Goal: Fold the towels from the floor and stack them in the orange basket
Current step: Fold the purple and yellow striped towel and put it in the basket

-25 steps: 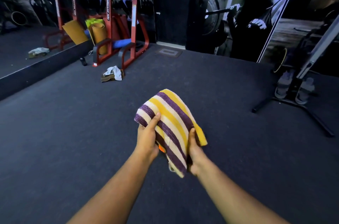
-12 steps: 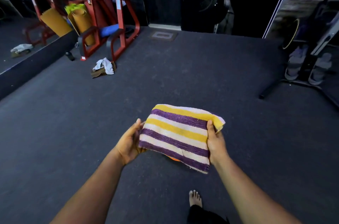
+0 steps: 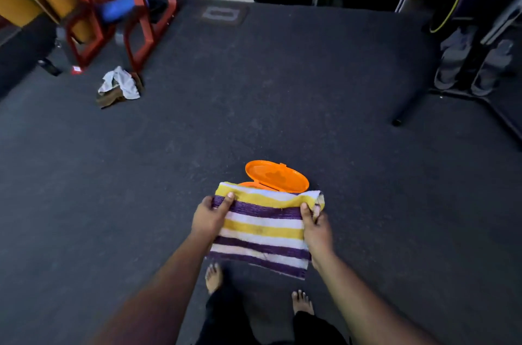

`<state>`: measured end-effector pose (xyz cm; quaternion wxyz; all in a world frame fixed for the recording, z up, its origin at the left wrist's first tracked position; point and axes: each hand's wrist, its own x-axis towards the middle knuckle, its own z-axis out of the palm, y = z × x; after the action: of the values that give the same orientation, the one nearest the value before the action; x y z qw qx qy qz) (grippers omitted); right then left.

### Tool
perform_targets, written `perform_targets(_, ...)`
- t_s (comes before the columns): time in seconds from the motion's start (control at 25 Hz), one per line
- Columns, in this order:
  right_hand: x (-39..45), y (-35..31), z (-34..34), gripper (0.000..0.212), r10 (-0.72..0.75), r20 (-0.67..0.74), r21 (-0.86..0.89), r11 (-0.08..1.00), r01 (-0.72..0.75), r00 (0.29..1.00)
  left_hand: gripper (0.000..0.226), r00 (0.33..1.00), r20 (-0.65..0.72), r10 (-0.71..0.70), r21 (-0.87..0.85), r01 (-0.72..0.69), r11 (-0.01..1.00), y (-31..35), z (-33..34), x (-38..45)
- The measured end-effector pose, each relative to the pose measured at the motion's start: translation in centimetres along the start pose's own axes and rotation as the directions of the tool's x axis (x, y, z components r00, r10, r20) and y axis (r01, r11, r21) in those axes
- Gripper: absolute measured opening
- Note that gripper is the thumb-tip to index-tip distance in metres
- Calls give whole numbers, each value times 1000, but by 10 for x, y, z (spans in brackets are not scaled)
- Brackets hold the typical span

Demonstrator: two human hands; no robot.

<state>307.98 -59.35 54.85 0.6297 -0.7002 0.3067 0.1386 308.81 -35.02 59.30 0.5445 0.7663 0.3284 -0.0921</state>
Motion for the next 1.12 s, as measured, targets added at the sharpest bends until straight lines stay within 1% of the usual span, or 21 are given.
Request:
perform_targets(0.08,22,9,26,51,53,-129,-49,997,-60,990,50,1000,24,9,115,-11,993,-7,7,47)
perform_targets(0.16,48,21,54,53,89,-215,-86,990,-110,972,49,998,69,10,175,-22,984,-21,16,99)
perform_targets(0.32,111,76,110,52,165,-363,-75,976,-205,917,50,972,218,-90,273,27,962,-71,41,205)
perform_targets(0.4,148,111,132,49,219,-414,-45,964,-260,883,56,961,252,-116,312,33,949,-104,58,257)
perform_targets(0.44,166,129,140,47,247,-426,-19,959,-282,870,58,961,256,-106,322,18,946,-120,68,282)
perform_targets(0.52,212,176,162,45,265,-449,-4,954,-299,853,56,956,270,-116,340,18,940,-166,93,338)
perform_targets(0.56,235,201,171,45,268,-448,-11,952,-305,853,59,954,273,-126,371,16,928,-199,109,355)
perform_targets(0.6,258,225,182,45,275,-437,-8,951,-309,857,69,955,274,-109,390,-7,921,-230,124,374)
perform_targets(0.68,309,271,203,50,245,-417,-46,956,-290,875,103,957,255,-141,383,34,923,-293,148,401)
perform_targets(0.72,334,295,213,57,197,-429,-81,964,-254,882,104,966,225,-128,394,30,919,-330,160,424)
perform_targets(0.76,357,312,220,67,162,-445,-118,965,-236,881,80,968,247,-53,409,-55,911,-350,168,446)
perform_targets(0.8,377,331,226,73,117,-440,-158,966,-206,890,50,967,254,8,413,-116,903,-362,176,467)
perform_targets(0.84,396,350,232,73,98,-432,-190,962,-197,897,34,968,247,54,399,-152,904,-375,185,489)
perform_targets(0.88,411,367,237,67,107,-424,-187,961,-202,899,31,973,218,73,394,-156,906,-385,195,502)
perform_targets(0.92,424,387,242,63,135,-415,-171,960,-223,900,34,975,217,48,363,-126,923,-390,203,519)
perform_targets(1.0,441,421,249,66,171,-419,-146,956,-253,891,35,970,242,-17,359,-74,930,-420,219,527)
perform_targets(1.04,444,432,251,68,174,-420,-140,957,-253,891,35,966,254,-55,384,-48,922,-433,223,528)
perform_targets(1.08,445,440,252,68,167,-429,-126,962,-242,888,37,961,269,-64,387,-47,921,-438,225,527)
perform_targets(1.12,442,440,252,68,146,-452,-134,964,-229,880,42,960,279,-31,406,-89,909,-436,225,527)
